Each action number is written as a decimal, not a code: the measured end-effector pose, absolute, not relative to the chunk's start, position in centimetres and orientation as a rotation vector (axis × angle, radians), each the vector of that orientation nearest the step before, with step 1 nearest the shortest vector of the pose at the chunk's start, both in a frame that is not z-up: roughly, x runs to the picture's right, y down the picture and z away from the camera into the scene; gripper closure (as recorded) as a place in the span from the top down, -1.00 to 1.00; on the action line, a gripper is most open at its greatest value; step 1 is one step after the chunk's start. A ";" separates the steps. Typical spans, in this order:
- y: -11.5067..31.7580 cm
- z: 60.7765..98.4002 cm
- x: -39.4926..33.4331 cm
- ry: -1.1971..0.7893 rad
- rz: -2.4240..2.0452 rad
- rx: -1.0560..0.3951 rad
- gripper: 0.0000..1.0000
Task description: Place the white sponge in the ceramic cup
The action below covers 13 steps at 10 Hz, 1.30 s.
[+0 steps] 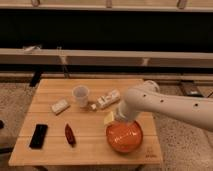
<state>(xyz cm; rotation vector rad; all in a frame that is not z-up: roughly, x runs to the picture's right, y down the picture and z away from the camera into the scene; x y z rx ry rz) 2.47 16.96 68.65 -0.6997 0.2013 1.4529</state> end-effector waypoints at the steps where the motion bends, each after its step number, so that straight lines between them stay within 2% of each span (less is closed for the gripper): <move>1: 17.4 68.2 0.3 0.191 1.420 -0.700 0.52; 5: 18.5 67.4 -9.3 0.131 1.253 -0.700 0.52; 13: 17.8 70.8 -22.4 -0.109 0.821 -0.796 0.52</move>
